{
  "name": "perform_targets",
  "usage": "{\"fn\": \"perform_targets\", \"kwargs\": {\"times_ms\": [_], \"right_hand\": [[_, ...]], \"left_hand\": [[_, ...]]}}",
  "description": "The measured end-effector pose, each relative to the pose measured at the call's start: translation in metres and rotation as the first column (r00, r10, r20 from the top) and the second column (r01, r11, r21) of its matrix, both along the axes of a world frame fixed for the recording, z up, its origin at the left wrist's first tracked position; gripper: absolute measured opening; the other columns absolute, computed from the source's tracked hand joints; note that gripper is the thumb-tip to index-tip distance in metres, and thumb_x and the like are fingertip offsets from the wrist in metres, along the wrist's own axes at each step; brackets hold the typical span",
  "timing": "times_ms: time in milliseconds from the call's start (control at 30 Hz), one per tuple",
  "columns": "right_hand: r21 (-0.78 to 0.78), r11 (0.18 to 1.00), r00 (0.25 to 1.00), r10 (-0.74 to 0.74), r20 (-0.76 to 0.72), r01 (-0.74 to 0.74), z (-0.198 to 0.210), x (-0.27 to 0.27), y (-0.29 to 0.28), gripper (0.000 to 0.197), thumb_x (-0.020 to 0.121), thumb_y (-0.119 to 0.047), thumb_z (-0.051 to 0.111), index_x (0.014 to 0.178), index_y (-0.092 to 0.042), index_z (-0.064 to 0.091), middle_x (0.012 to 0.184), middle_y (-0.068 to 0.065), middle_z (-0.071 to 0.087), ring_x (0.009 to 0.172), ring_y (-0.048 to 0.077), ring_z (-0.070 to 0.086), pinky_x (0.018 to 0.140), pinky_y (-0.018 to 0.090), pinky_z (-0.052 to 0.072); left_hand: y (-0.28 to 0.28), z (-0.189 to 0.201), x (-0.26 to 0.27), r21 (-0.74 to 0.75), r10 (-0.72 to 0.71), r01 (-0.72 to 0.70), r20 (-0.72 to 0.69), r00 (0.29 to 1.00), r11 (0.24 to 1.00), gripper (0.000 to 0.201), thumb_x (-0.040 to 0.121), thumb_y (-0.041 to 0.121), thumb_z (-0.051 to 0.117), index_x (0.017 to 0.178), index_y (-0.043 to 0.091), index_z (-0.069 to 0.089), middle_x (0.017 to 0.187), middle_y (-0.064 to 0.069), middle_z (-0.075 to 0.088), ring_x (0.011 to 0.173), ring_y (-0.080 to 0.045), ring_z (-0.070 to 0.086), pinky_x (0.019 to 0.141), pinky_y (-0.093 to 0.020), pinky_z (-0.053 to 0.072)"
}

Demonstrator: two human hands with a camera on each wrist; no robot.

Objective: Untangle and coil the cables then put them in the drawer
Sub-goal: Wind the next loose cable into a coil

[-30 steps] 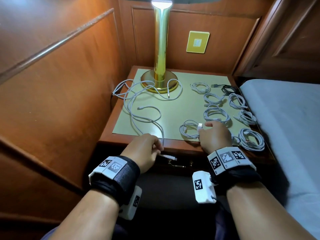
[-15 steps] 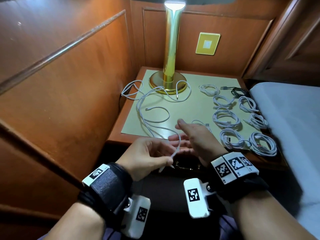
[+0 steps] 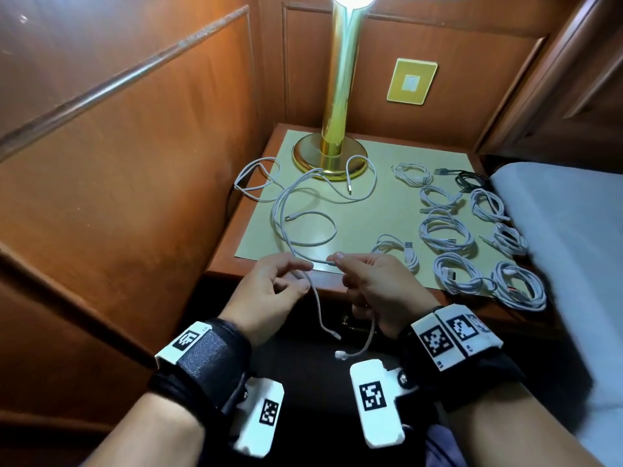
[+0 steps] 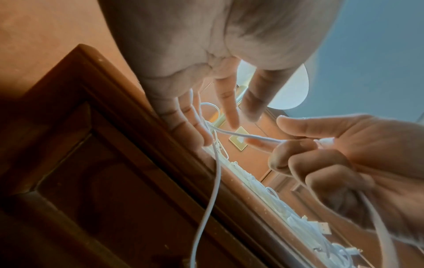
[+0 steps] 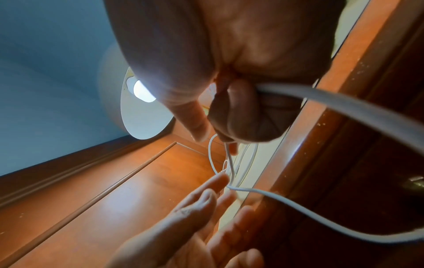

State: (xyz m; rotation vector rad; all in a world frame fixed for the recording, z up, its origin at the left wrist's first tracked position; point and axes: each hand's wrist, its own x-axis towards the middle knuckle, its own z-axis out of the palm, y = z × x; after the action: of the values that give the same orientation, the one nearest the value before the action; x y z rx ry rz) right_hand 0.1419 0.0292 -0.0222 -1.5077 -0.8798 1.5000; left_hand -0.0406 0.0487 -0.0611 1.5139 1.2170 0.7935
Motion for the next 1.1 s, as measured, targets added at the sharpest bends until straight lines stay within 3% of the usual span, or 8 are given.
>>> {"fn": "perform_targets", "kwargs": {"times_ms": [133,233,367,500,633,767,900,1100], "right_hand": [[0.027,1.000,0.983,-0.016,0.184,0.011,-0.007,0.001,0.001,0.024,0.095,-0.031,0.064,0.082,-0.011,0.071,0.048,-0.005,0.033,0.039,0.012,0.030,0.042,0.023,0.029],[0.130,0.984,0.926,-0.159,0.343,0.121,-0.008,0.008,0.006,0.024,0.089,-0.038,0.067,0.084,-0.015,0.072,0.040,-0.013,0.043,0.046,0.012,0.040,0.054,0.029,0.035],[0.243,0.887,0.916,-0.401,-0.011,0.392,0.005,0.010,0.011,0.025,0.100,-0.022,0.051,0.077,-0.020,0.060,0.075,-0.003,0.060,0.074,0.017,0.059,0.058,0.030,0.041],[0.143,0.864,0.786,-0.355,-0.506,0.482,0.023,0.013,0.006,0.025,0.095,-0.017,0.046,0.070,-0.019,0.049,0.112,0.007,0.074,0.111,0.020,0.068,0.094,0.038,0.049],[0.072,0.876,0.629,-0.283,-0.724,0.476,0.033,0.011,0.001,0.028,0.094,-0.018,0.046,0.067,-0.019,0.040,0.068,0.001,0.064,0.065,0.014,0.070,0.078,0.036,0.062],[0.019,0.939,0.781,-0.276,-0.560,0.345,0.029,0.007,0.004,0.031,0.095,-0.024,0.055,0.067,-0.022,0.041,0.055,-0.007,0.038,0.036,0.004,0.030,0.038,0.020,0.040],[0.063,0.978,0.970,-0.187,-0.158,0.199,0.016,0.002,0.005,0.026,0.086,-0.028,0.073,0.085,-0.021,0.049,0.064,-0.006,0.045,0.042,0.008,0.027,0.043,0.023,0.021],[0.052,0.999,0.996,-0.015,0.084,0.011,0.001,-0.006,0.000,0.028,0.080,-0.021,0.080,0.096,-0.017,0.057,0.069,-0.001,0.052,0.041,0.009,0.032,0.039,0.020,0.028]], "left_hand": [[0.000,-0.004,0.012,-0.106,-0.006,0.017,0.104,0.995,0.994,0.011,0.091,0.019,0.068,0.102,0.021,0.069,0.091,-0.003,0.070,0.075,-0.006,0.068,0.056,-0.022,0.052],[0.005,-0.004,0.012,-0.111,0.185,-0.166,0.191,0.964,0.980,0.007,0.094,0.003,0.063,0.092,0.007,0.068,0.077,-0.010,0.066,0.055,-0.008,0.061,0.053,-0.023,0.052],[0.019,0.003,-0.005,-0.076,0.423,-0.418,0.254,0.870,0.905,0.014,0.093,-0.002,0.061,0.086,0.009,0.062,0.056,-0.003,0.061,0.044,-0.011,0.056,0.058,-0.027,0.053],[0.027,0.015,-0.015,-0.203,0.545,-0.510,0.416,0.727,0.836,0.014,0.096,-0.007,0.053,0.094,0.007,0.052,0.063,-0.009,0.051,0.040,-0.008,0.052,0.051,-0.025,0.056],[0.030,0.022,-0.020,-0.306,0.570,-0.485,0.526,0.631,0.819,0.019,0.099,-0.007,0.043,0.113,0.003,0.051,0.074,-0.008,0.047,0.044,-0.005,0.045,0.055,-0.027,0.058],[0.031,0.026,-0.024,-0.322,0.581,-0.488,0.537,0.611,0.811,0.026,0.099,-0.008,0.038,0.117,-0.003,0.055,0.067,-0.007,0.043,0.043,-0.005,0.043,0.055,-0.025,0.058],[0.032,0.031,-0.030,-0.329,0.610,-0.520,0.524,0.594,0.788,0.029,0.095,-0.012,0.032,0.099,0.001,0.058,0.067,-0.005,0.040,0.041,-0.007,0.039,0.051,-0.026,0.056],[0.030,0.032,-0.034,-0.250,0.620,-0.573,0.435,0.653,0.780,0.032,0.079,-0.010,0.026,0.074,0.004,0.055,0.058,-0.005,0.036,0.036,-0.013,0.029,0.037,-0.021,0.032]]}}
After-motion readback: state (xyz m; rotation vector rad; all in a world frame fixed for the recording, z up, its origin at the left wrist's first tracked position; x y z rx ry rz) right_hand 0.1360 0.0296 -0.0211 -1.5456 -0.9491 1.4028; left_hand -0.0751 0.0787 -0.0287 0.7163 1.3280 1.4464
